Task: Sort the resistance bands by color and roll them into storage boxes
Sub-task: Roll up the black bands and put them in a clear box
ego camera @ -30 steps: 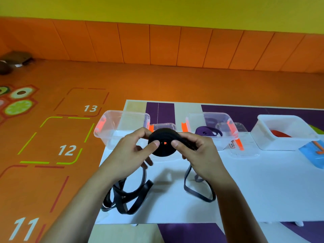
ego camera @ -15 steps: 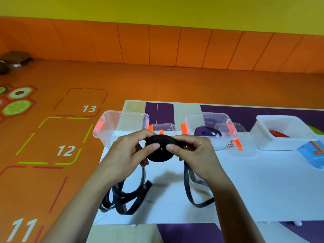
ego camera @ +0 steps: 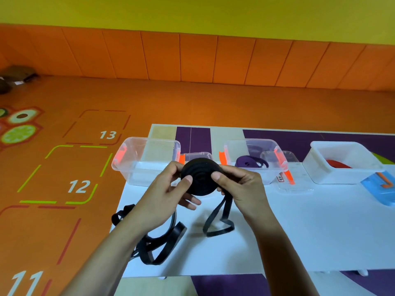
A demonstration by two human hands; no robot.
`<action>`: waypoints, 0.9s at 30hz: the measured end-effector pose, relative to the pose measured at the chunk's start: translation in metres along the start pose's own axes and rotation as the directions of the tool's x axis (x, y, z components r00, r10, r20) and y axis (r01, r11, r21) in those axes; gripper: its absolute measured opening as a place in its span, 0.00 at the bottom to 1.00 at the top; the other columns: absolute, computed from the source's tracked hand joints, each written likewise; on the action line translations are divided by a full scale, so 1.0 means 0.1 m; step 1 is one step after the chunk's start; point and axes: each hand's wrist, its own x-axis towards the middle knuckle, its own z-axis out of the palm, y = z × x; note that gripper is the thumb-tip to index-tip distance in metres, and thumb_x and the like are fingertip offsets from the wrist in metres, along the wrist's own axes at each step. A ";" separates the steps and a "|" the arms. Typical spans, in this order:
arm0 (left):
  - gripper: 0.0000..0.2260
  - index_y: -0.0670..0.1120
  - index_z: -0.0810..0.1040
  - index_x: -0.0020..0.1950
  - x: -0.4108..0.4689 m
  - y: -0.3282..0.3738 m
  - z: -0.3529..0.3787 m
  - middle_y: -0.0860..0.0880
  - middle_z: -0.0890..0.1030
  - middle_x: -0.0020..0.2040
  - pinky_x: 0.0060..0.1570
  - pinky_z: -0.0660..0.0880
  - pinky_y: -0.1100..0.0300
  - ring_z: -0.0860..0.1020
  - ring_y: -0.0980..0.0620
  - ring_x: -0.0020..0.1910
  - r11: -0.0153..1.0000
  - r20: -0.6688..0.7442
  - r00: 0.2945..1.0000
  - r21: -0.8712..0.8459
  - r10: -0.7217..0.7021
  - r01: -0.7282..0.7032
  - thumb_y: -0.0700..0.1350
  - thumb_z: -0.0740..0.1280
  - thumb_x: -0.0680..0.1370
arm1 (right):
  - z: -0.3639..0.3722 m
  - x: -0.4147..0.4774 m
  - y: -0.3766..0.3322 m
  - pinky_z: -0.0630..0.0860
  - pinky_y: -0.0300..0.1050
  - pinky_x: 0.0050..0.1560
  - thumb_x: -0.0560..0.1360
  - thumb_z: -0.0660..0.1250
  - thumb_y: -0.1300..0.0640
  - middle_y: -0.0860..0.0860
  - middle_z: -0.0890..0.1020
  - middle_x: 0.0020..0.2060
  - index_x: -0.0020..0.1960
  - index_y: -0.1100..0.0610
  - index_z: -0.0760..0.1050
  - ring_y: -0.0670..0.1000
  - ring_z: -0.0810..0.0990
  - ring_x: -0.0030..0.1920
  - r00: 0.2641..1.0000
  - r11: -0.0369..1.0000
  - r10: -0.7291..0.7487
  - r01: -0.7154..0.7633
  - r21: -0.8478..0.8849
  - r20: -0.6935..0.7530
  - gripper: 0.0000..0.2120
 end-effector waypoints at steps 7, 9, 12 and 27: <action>0.07 0.61 0.79 0.56 0.03 0.16 -0.26 0.63 0.82 0.44 0.32 0.69 0.64 0.77 0.53 0.30 0.848 0.078 0.990 0.512 0.117 -0.140 0.53 0.72 0.78 | -0.01 -0.03 -0.08 0.74 0.32 0.41 0.72 0.78 0.63 0.48 0.85 0.35 0.50 0.51 0.88 0.41 0.79 0.34 0.986 0.989 0.019 0.005 -0.147 0.165 0.10; 0.04 0.59 0.80 0.53 0.03 0.16 -0.25 0.61 0.81 0.38 0.33 0.74 0.59 0.79 0.52 0.30 0.846 0.136 0.985 0.510 0.102 -0.158 0.52 0.71 0.79 | 0.00 -0.03 -0.08 0.74 0.31 0.40 0.72 0.77 0.64 0.47 0.85 0.33 0.50 0.52 0.87 0.41 0.79 0.33 0.985 0.992 0.024 -0.004 -0.123 0.169 0.10; 0.03 0.56 0.79 0.54 0.02 0.12 -0.24 0.57 0.83 0.39 0.36 0.79 0.54 0.83 0.51 0.32 0.875 0.142 0.983 0.456 0.113 -0.166 0.51 0.70 0.81 | -0.01 -0.04 -0.06 0.73 0.31 0.39 0.73 0.76 0.64 0.44 0.83 0.32 0.51 0.56 0.87 0.41 0.77 0.33 0.987 0.994 0.015 0.003 -0.111 0.162 0.08; 0.05 0.46 0.71 0.58 -0.01 -0.03 -0.03 0.51 0.82 0.54 0.45 0.83 0.41 0.86 0.37 0.40 0.998 0.025 0.998 0.000 0.064 -0.064 0.45 0.62 0.84 | -0.05 0.01 0.06 0.82 0.42 0.45 0.76 0.74 0.61 0.50 0.89 0.45 0.55 0.52 0.86 0.47 0.85 0.43 1.000 1.000 0.000 0.000 0.001 -0.001 0.10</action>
